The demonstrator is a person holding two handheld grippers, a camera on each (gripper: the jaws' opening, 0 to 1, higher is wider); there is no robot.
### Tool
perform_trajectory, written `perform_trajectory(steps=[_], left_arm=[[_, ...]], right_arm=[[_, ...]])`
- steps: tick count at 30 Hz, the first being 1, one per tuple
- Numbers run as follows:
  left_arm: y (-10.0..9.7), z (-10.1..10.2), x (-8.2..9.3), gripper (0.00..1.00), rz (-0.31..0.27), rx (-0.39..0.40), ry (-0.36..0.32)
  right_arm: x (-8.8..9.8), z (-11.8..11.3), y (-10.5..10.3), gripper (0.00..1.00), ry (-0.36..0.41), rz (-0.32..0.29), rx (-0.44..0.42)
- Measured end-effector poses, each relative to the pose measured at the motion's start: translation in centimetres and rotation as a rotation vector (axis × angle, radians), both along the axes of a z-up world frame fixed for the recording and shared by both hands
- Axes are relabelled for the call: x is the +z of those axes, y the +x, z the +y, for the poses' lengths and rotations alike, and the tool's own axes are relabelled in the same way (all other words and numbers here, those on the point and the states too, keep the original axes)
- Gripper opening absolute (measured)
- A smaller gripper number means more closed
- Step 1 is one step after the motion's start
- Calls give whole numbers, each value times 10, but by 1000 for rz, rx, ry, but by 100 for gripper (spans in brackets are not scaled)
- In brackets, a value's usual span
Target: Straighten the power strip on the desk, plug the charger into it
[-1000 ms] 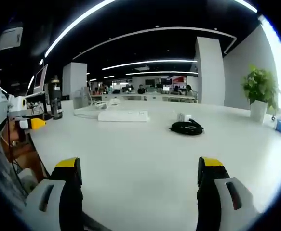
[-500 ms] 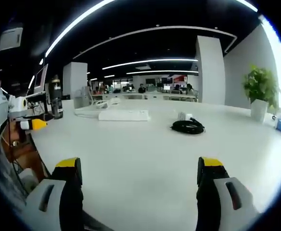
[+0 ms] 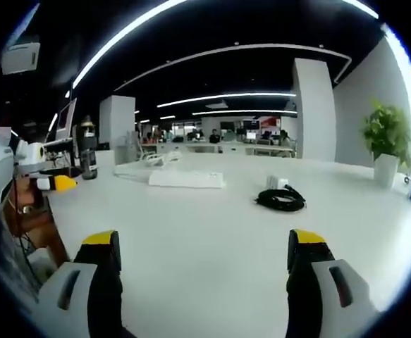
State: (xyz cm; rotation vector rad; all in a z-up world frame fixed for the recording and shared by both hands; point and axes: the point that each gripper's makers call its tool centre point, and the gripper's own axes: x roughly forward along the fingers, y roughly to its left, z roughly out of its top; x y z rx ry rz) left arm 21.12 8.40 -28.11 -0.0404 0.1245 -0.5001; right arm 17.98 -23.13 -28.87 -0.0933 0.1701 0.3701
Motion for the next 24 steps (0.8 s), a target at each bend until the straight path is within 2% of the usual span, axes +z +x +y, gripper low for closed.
perform_trajectory(steps=[5,10,13,17,21,24], left_arm=[[8,-10,0,99,9,-25,-1],[19,-23,11,98,-23,-73,-16],[26,-31,12,97,-26,-93,-9],[35,-38,6,98,2,-112,-8],[44,-41,1,98,23,-121,5],[51,-42,1,98,22,-124,12]], right_arm=[[10,11,10,99,1,-31,61],[19,22,25,99,-38,-71,142],[16,27,32,99,-52,-64,168],[16,34,43,99,-24,-65,207],[10,34,55,99,-38,-39,210],[10,32,64,99,-40,-49,210]])
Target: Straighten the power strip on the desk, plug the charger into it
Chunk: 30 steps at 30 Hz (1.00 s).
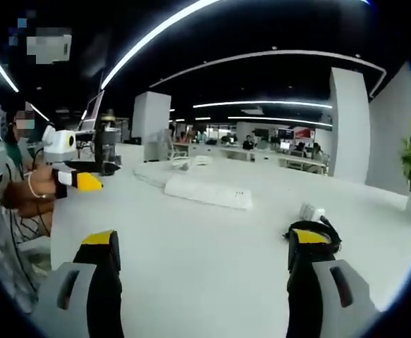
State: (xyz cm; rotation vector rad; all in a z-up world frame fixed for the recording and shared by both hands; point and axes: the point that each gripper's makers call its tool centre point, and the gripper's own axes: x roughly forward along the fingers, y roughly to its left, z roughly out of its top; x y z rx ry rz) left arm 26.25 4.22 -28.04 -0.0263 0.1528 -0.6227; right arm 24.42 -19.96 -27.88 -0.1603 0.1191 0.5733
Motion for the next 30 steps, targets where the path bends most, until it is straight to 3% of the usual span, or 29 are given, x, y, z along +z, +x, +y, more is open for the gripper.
perform_trajectory(steps=[9,11,15,24,30], left_arm=[[29,-6,-6,98,-2,-14,3],[37,-10,1,99,-8,-12,-71],[51,-8,5,99,-34,12,-51],[75,-8,5,97,-45,45,-20],[87,-14,1,99,-56,54,-3]], right_arm=[[-5,5,37,97,65,10,36],[0,8,45,97,73,-11,68],[12,7,60,97,117,-66,82],[7,6,100,93,63,-81,93],[1,10,120,93,43,-55,116]])
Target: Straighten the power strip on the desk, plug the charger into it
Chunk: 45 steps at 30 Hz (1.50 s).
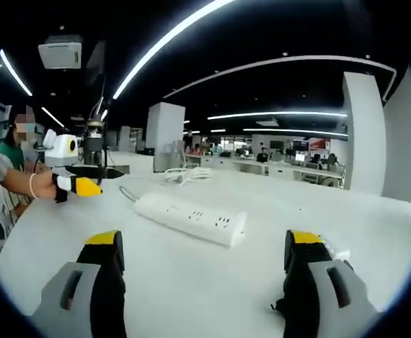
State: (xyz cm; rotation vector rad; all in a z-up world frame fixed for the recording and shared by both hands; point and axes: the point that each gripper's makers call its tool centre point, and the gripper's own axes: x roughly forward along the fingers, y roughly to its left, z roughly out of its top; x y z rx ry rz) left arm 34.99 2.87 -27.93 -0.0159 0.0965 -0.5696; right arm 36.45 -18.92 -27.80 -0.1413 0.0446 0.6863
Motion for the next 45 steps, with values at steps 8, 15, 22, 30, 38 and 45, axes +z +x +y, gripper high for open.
perform_trajectory(steps=[8,15,22,30,38,45], left_arm=[[11,-8,-2,96,18,-11,17],[18,-13,-17,90,83,-23,39],[21,-16,-27,84,127,-39,69],[22,-20,-30,77,153,-52,80],[23,-22,-41,73,209,-65,95],[27,-22,-42,66,220,-63,92]], right_arm=[[-3,5,21,90,-25,22,3],[-7,10,33,85,-20,49,0],[-14,17,40,82,-25,85,-6],[-21,22,46,76,-53,122,2],[-31,26,50,71,-70,169,25],[-35,27,54,66,-78,195,32]])
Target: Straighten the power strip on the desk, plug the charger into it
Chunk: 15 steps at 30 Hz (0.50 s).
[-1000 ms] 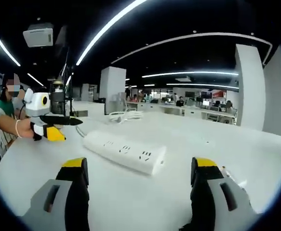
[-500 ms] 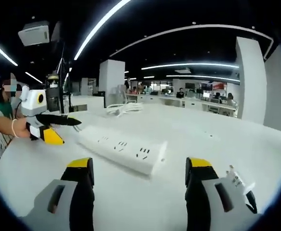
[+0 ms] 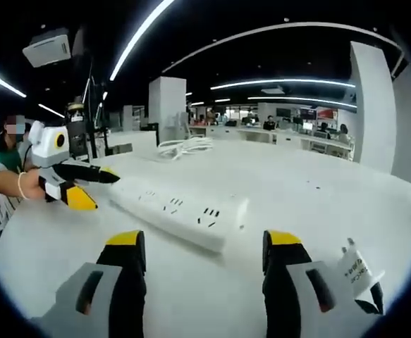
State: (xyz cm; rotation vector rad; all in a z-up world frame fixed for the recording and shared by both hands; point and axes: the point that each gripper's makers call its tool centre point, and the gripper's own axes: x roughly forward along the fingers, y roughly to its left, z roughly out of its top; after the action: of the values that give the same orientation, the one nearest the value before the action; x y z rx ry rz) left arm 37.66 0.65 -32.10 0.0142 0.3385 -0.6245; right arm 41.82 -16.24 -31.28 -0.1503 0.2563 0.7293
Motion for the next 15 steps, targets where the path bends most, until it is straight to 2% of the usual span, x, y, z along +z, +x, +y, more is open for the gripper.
perform_trajectory(steps=[7,15], left_arm=[[-1,-3,0,63,8,-11,-7],[1,-2,-2,58,-3,-7,20]], right_arm=[[-5,5,0,64,-8,33,18],[-6,7,2,59,-16,45,23]])
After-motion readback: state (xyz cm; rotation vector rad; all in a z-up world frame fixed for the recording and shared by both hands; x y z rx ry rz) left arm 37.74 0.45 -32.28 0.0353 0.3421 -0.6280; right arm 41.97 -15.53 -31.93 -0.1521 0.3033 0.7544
